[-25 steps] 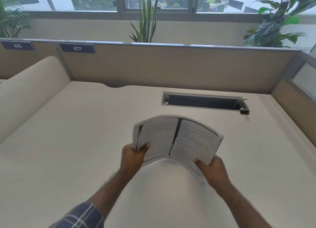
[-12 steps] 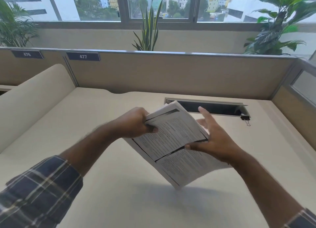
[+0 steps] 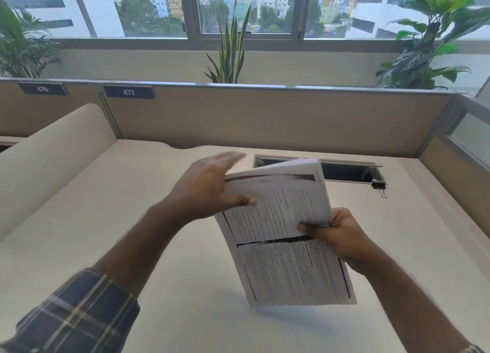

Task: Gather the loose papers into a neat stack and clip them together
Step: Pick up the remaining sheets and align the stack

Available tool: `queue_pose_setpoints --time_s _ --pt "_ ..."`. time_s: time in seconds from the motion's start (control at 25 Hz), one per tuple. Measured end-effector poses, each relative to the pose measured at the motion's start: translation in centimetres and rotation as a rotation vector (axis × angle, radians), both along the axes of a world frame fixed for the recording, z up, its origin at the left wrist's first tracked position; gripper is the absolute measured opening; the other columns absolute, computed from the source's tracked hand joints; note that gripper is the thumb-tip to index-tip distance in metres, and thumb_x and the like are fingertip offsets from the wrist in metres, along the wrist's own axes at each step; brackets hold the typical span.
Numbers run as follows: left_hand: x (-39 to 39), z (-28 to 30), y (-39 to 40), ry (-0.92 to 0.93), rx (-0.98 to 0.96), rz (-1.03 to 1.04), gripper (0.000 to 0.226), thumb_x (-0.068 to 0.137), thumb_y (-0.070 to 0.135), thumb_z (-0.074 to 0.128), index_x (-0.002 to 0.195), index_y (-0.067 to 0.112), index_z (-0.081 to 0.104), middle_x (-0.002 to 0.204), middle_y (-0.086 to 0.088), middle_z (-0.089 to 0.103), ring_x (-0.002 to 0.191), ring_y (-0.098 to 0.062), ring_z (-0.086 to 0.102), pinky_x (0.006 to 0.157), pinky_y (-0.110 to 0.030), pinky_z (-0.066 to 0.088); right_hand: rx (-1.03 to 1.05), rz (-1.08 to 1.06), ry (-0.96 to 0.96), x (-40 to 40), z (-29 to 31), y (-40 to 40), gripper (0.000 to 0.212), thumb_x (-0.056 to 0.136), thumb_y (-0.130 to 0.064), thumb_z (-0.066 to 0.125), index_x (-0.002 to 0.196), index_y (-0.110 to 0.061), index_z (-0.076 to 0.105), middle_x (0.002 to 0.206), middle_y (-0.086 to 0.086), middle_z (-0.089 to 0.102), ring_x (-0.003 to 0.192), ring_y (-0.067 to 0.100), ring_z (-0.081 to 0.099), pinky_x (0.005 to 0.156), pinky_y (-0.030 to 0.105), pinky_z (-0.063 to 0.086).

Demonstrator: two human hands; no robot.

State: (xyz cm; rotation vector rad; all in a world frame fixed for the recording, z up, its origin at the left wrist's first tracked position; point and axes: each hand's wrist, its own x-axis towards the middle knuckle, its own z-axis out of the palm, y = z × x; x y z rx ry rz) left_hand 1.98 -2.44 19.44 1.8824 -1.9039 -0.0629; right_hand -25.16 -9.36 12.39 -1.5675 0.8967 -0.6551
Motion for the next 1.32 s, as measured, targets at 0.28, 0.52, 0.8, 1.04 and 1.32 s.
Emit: queue_pose_setpoints --time_s 0.28,0.52,0.8,1.04,1.32 --pt "-0.2 -8.0 2.4 1.333 0.331 -0.215 0.086 0.071 0.062 0.075 0.137 0.012 0.054 0.135 -0.017 0.063 0.124 -0.036 0.061 0.103 -0.057 0.048 0.220 -0.023 -0.181 -0.6 -0.5 0.0 0.034 0.075 -0.016 0.071 0.109 -0.006 0.068 0.104 0.015 0.074 0.094 0.035 0.072 0.076 0.048 0.061" --pt "-3.1 -9.0 2.2 1.316 0.221 -0.007 0.029 0.090 0.022 0.069 0.119 0.018 0.067 0.115 -0.008 0.075 0.109 -0.031 0.070 0.093 -0.053 0.056 0.147 -0.125 -0.153 0.5 -1.2 0.8 0.019 0.083 -0.010 0.071 0.102 -0.009 0.071 0.098 0.010 0.077 0.085 0.027 0.075 0.066 0.037 0.062" --pt "-6.0 -10.1 1.7 1.161 -0.068 0.180 0.017 0.097 0.021 0.060 0.088 0.026 0.074 0.091 -0.002 0.078 0.083 -0.011 0.074 0.076 -0.041 0.063 -0.142 -0.429 -0.226 2.8 -4.4 3.1 0.015 0.088 -0.009 0.069 0.077 -0.020 0.071 0.075 -0.006 0.072 0.068 0.004 0.068 0.061 0.022 0.058" --pt "-7.0 -14.1 2.0 1.262 -0.031 0.195 0.017 0.098 0.018 0.058 0.095 0.013 0.074 0.101 -0.019 0.075 0.097 -0.035 0.071 0.077 -0.040 0.063 -0.149 -0.521 -0.080 3.4 -9.8 4.9 0.030 0.092 -0.009 0.064 0.063 -0.013 0.057 0.051 -0.011 0.052 0.052 0.006 0.045 0.047 0.016 0.039" --pt "-7.3 -15.3 2.1 1.295 -0.016 0.172 0.018 0.099 0.017 0.057 0.104 0.013 0.073 0.105 -0.016 0.075 0.101 -0.030 0.071 0.079 -0.036 0.063 -0.153 -0.540 -0.094 3.0 -10.4 4.7 0.041 0.091 -0.005 0.063 0.054 -0.015 0.049 0.045 -0.013 0.046 0.045 0.004 0.038 0.044 0.011 0.032"
